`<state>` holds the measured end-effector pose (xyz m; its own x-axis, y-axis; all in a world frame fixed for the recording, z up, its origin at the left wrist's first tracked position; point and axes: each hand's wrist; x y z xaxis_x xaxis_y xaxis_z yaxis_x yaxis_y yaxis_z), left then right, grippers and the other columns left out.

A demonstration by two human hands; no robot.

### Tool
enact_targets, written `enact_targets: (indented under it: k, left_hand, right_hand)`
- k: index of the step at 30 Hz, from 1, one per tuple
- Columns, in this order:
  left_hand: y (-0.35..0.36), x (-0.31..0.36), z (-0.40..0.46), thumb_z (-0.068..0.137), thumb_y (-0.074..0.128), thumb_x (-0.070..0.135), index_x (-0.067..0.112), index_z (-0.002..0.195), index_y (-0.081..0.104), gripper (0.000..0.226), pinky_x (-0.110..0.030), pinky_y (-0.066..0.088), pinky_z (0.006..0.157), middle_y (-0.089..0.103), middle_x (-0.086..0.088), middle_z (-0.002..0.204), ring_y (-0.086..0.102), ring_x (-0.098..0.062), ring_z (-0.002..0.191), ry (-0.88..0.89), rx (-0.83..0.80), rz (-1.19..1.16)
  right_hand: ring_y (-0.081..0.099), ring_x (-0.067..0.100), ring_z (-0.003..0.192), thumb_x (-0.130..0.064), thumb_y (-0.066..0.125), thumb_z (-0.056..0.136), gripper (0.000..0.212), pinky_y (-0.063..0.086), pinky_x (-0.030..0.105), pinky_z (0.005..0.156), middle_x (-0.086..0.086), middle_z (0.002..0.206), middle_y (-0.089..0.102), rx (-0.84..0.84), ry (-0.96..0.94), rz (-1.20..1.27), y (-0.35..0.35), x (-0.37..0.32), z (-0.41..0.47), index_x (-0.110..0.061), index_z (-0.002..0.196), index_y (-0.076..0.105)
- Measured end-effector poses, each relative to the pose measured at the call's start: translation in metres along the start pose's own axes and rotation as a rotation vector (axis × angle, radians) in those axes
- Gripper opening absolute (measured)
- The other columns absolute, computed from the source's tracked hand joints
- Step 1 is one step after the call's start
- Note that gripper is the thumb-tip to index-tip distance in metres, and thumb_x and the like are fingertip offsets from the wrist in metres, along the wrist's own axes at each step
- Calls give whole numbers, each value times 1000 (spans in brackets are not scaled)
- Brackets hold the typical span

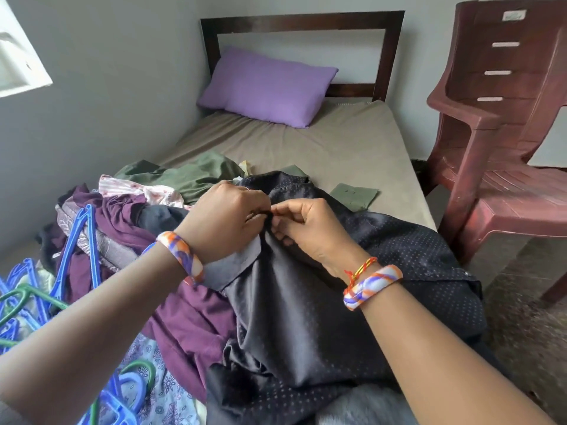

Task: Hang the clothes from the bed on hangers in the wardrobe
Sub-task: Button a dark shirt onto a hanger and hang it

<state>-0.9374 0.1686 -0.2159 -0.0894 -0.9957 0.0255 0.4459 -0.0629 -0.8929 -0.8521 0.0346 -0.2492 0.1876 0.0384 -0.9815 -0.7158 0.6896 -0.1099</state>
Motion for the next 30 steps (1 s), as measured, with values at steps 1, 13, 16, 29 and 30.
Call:
enact_targets:
  k: [1,13,16,29,30]
  left_hand:
    - [-4,0,1,71,44,29,14,74,67,27,-33,50,56,62,-1,60,56,-29,55,-10,-20,-30]
    - [10,2,-17,68,38,33,12,65,62,32,-31,30,71,60,0,56,59,-22,53,-5,-81,375]
    - [12,4,-22,67,36,32,10,64,58,31,-32,29,69,56,0,53,57,-22,49,-19,-123,408]
    - [4,-11,-30,72,35,40,14,75,64,39,-31,22,68,63,5,65,63,-17,62,-16,-175,155]
    - [3,-11,-29,71,31,43,13,79,64,46,-31,23,71,64,4,71,63,-19,69,-16,-181,138]
  right_hand:
    - [55,-7,53,8,56,87,20,41,7,55,-8,69,64,4,-12,2,1,2,-1,1,103,67]
    - [61,4,77,12,62,81,23,51,17,78,5,89,69,58,23,201,29,25,-18,-5,96,69]
    - [64,9,82,9,65,78,23,53,26,82,4,88,71,116,-10,48,34,29,-20,-6,94,72]
    - [64,5,80,7,66,78,23,53,23,82,-4,83,70,160,-15,-45,38,29,-24,-7,95,73]
    - [64,4,79,7,66,78,23,52,21,81,-6,82,70,166,-18,-46,38,29,-24,-7,94,73]
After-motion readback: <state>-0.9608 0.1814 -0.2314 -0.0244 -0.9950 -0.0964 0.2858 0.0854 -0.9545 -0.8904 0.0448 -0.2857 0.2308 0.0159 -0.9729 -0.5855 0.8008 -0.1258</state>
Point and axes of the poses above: each hand's wrist, its own z-axis towards the middle knuckle, its own y-axis out of the palm, x = y × z
